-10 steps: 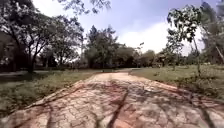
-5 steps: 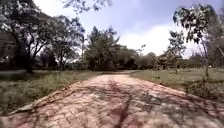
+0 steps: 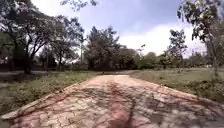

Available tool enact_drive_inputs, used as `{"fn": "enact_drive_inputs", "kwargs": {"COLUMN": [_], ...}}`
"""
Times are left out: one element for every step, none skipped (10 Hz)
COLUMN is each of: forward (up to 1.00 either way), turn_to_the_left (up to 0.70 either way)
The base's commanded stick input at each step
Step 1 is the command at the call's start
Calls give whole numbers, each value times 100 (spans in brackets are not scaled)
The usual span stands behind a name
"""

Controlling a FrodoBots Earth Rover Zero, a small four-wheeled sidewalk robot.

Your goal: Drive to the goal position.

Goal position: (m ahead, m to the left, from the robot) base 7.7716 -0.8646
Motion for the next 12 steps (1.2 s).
{"fn": "enact_drive_inputs", "kwargs": {"forward": [70,70,70,70,70,70,70,70,70,70,70,70], "turn_to_the_left": [0,0,0,0,0,0,0,0,0,0,0,0]}}
